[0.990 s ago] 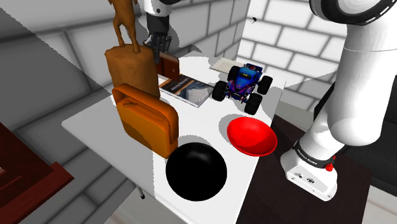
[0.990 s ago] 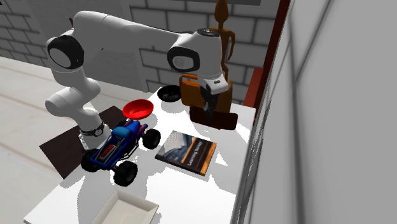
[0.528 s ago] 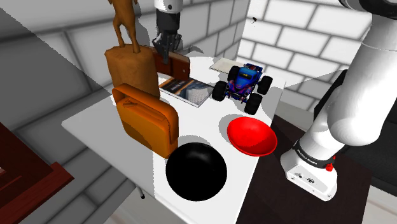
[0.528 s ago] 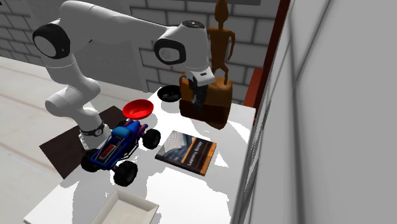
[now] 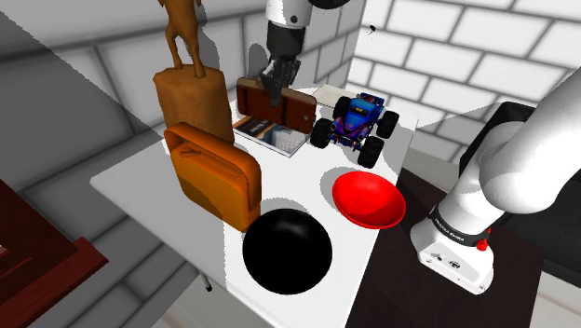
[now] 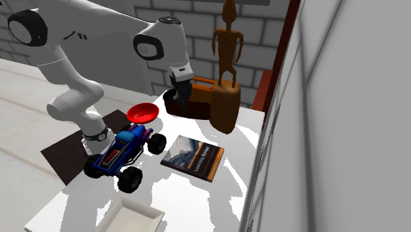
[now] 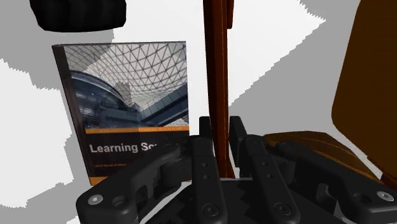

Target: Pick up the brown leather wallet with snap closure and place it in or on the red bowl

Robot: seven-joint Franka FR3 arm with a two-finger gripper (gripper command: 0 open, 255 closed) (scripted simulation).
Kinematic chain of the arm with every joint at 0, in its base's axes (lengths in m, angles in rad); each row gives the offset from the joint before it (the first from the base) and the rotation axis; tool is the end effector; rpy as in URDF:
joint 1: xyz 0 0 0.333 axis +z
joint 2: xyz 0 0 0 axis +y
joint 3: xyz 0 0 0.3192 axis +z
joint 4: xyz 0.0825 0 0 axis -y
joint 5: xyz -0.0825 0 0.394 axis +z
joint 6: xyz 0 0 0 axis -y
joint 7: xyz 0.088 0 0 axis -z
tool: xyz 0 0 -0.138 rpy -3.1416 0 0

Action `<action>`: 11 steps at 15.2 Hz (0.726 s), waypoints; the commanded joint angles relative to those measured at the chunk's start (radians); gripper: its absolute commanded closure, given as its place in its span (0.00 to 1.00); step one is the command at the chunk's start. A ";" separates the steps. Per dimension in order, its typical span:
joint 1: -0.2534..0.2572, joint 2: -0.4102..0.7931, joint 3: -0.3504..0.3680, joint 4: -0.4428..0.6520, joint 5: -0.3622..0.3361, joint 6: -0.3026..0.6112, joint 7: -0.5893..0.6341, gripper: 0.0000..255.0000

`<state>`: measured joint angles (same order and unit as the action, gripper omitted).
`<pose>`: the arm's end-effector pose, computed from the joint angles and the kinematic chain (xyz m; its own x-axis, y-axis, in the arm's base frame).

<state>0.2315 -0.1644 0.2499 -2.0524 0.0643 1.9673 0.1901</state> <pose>0.4638 0.2540 0.4835 0.9626 0.2620 0.0692 0.2648 -0.9637 -0.0342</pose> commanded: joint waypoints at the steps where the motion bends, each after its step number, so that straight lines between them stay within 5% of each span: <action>1: 0.009 -0.081 0.002 -0.073 0.021 -0.004 0.001 1.00; 11: 0.082 -0.487 0.002 -0.391 0.111 -0.087 0.017 1.00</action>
<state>0.3040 -0.6089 0.2511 -2.4144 0.1669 1.8932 0.2025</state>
